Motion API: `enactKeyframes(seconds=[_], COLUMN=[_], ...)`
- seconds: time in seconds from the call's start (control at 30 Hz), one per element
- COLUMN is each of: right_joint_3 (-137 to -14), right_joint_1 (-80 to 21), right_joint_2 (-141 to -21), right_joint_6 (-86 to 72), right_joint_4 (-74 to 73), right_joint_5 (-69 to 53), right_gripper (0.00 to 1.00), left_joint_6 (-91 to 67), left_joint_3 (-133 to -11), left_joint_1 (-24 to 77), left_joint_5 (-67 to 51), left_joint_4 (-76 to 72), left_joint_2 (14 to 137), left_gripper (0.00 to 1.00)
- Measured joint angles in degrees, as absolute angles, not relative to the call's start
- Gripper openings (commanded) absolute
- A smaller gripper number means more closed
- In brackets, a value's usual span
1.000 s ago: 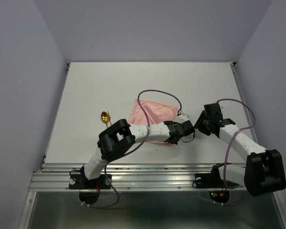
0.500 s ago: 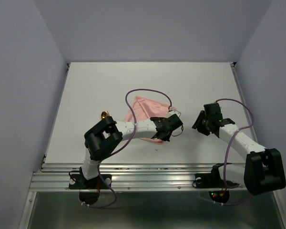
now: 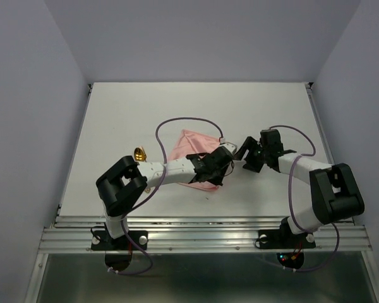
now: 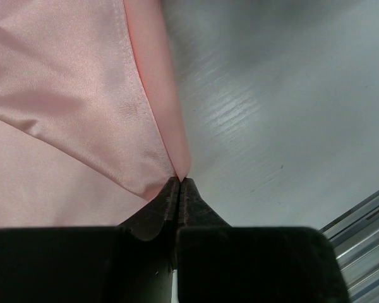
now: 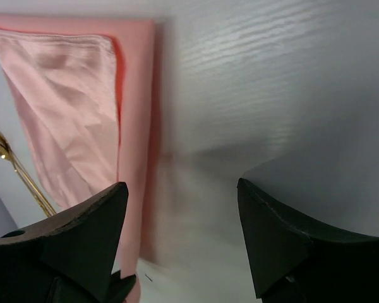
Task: Fold the napkin into a case and place the utensils inside
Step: Pick up the upper triangle-folded napkin from the center of the board.
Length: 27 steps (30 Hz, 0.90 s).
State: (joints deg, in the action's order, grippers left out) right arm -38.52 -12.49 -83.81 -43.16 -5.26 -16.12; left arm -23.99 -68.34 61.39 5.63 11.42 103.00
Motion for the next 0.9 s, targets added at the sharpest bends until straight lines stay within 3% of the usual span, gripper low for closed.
enactKeyframes(seconds=[0.17,0.37,0.63,0.73,0.9], right_joint_3=[-39.9,-42.1,-44.2,-44.2,-44.2], right_joint_1=[-13.5,-13.9,-14.0,-14.0,-14.0], right_joint_2=[-89.5,-94.3,-98.2,-98.7,-99.7], right_joint_6=[-46.0,-48.0,-49.4,-49.9,-50.4], right_joint_4=[2.2,7.0,9.3,10.1,10.2], right_joint_5=[-21.2,-23.4,-23.2,-23.2,-22.8], right_gripper=[0.74,0.59,0.47,0.35,0.05], left_joint_6=[-24.0,-23.7,-23.1,-23.0,-22.9], left_joint_3=[-67.8,-66.7,-66.3,-66.2,-65.5], left_joint_1=[61.3,61.3,61.0,61.0,61.0], left_joint_5=[4.7,4.1,3.6,3.6,3.4], left_joint_4=[10.9,10.3,10.0,9.7,9.5], left_joint_2=[103.0,102.4,100.7,100.5,100.4], left_gripper=[0.00,0.00,0.00,0.00,0.00])
